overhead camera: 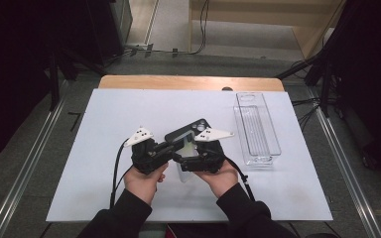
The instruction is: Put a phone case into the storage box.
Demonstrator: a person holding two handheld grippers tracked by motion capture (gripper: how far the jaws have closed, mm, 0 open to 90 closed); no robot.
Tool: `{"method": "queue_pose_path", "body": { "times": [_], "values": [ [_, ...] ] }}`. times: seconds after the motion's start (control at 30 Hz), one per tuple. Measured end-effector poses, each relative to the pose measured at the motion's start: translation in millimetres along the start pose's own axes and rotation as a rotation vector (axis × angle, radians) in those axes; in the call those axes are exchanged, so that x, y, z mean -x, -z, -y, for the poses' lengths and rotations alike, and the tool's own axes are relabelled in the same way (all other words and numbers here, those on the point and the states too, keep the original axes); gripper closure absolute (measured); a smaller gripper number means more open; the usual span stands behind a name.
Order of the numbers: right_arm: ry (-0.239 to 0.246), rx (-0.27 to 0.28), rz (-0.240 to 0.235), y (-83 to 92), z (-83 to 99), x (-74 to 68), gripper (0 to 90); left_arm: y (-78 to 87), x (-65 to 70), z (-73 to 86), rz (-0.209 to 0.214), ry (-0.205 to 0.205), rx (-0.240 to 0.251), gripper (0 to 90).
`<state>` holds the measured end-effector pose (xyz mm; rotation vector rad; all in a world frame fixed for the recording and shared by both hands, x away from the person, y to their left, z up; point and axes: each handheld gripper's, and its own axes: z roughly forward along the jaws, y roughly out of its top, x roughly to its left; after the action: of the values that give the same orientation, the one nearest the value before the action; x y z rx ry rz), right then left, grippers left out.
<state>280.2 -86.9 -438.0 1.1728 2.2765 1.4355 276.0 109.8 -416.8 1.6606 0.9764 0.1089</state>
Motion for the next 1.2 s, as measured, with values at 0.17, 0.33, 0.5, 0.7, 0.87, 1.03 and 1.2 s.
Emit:
{"method": "queue_pose_path", "body": {
  "times": [0.17,0.33,0.5,0.7,0.87,1.03,1.2],
  "values": [
    [0.007,-0.013,0.009,1.3,-0.7,2.3,14.6,2.7,0.8,-4.4,0.009,0.006,0.001,62.7],
    [-0.001,-0.022,0.022,2.9,-0.1,7.8,14.6,6.3,-1.8,-9.4,0.023,0.015,-0.030,50.2],
    [0.004,-0.021,0.025,6.5,-0.8,16.4,14.6,7.7,-9.7,-13.1,0.095,0.055,-0.104,39.0],
    [0.013,-0.040,0.006,9.8,-1.1,25.4,14.6,11.0,-15.0,-16.0,0.147,0.014,-0.190,34.9],
    [0.028,-0.045,-0.032,12.1,-2.9,32.8,14.6,11.9,-20.2,-18.4,0.211,-0.024,-0.292,30.9],
    [0.041,-0.054,-0.057,13.6,-3.8,34.4,14.6,12.1,-23.0,-14.9,0.208,-0.110,-0.369,30.8],
    [0.059,-0.069,-0.100,15.0,-5.7,36.1,14.6,13.8,-25.9,-6.9,0.216,-0.198,-0.418,30.8]
  ]
}}
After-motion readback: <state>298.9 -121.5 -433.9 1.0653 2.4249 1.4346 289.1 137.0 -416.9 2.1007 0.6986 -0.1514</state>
